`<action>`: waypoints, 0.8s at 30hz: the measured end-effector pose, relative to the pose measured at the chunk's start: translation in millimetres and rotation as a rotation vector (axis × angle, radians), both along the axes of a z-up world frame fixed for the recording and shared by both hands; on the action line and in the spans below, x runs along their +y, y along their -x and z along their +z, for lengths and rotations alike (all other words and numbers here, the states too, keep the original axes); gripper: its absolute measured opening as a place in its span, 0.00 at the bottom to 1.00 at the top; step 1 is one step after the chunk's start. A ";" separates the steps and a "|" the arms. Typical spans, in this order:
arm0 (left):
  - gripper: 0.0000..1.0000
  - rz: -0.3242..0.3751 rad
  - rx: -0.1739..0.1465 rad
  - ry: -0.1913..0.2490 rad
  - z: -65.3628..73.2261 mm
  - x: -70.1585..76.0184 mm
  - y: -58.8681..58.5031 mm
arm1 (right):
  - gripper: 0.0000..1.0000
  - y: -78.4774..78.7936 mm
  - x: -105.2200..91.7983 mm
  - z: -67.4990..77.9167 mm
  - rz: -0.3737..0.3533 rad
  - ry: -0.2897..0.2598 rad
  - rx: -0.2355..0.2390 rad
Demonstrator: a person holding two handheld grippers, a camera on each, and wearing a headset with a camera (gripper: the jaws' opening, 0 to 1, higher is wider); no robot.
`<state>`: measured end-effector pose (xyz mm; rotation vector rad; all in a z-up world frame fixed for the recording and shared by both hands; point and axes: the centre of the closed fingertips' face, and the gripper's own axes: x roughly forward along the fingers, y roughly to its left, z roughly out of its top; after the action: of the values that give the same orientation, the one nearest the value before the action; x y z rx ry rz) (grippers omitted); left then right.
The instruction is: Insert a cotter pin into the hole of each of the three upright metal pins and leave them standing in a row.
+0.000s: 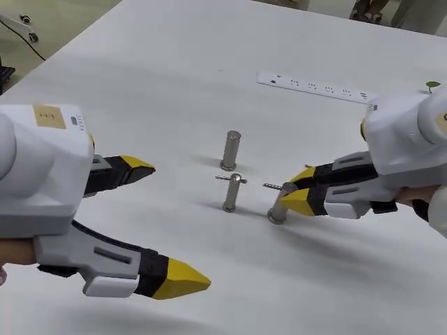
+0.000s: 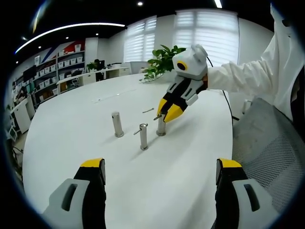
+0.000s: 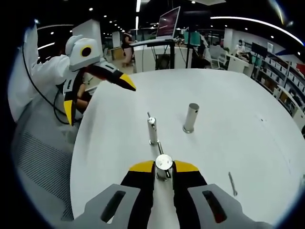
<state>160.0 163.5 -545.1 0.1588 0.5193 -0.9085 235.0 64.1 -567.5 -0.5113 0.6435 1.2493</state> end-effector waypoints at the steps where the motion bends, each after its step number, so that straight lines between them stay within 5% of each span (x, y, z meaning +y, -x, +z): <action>1: 0.96 -0.001 -0.001 0.000 0.2 0.0 -0.1 | 0.10 0.0 0.5 0.4 -0.002 -0.003 0.003; 13: 0.97 0.019 0.006 0.040 6.0 -1.1 -2.4 | 0.31 0.9 -7.0 14.1 -0.066 -0.020 -0.008; 17: 0.97 0.020 0.007 0.028 4.5 -0.6 -3.2 | 0.41 5.0 -15.8 19.7 -0.122 -0.027 0.013; 24: 0.98 0.030 0.004 0.073 12.7 -6.5 -5.7 | 0.53 18.0 -30.0 27.2 -0.177 -0.028 0.011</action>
<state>165.7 157.1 -532.4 0.0831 0.4904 -0.8976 217.0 34.1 -540.3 -0.4150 0.6658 1.0928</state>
